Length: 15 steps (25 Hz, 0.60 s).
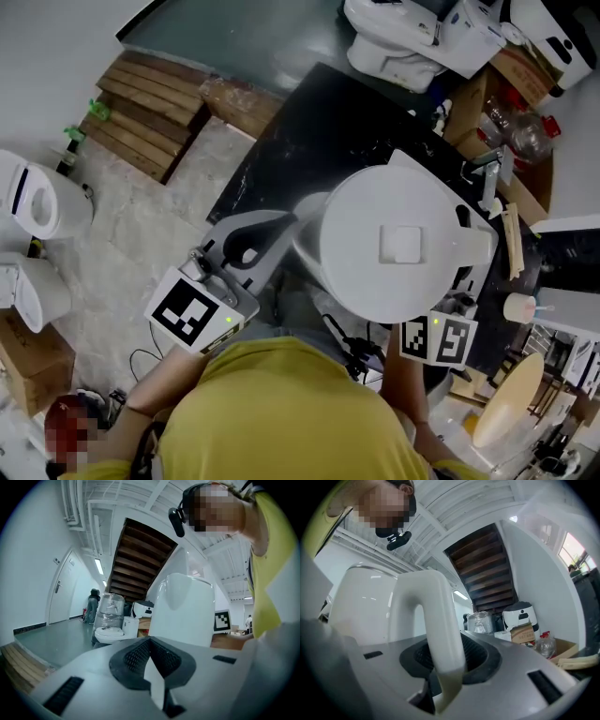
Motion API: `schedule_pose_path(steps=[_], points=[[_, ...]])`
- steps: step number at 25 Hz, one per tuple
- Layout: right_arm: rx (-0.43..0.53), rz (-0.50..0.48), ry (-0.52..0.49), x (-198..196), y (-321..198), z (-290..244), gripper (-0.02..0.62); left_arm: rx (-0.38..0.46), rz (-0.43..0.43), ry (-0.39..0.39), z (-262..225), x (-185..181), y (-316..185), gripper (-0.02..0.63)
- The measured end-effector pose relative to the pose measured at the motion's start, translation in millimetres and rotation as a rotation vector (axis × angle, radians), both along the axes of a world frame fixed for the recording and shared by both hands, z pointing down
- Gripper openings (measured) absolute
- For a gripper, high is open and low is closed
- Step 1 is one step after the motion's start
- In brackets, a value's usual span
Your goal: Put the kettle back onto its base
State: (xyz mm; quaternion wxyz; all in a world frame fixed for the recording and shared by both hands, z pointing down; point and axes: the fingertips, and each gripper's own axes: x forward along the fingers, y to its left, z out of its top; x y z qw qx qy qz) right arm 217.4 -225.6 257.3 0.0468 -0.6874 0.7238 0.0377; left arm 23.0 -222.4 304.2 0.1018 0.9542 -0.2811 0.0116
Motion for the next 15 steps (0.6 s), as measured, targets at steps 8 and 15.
schedule_pose_path(steps=[8,15], points=[[0.0,-0.025,-0.008,-7.6,-15.2,12.2,0.123,-0.032,0.013,0.014,12.1,2.0,-5.8,0.002],[0.0,-0.052,-0.016,-9.8,-31.1,26.0,0.123,-0.023,-0.013,0.001,23.5,-0.1,-19.4,0.002]])
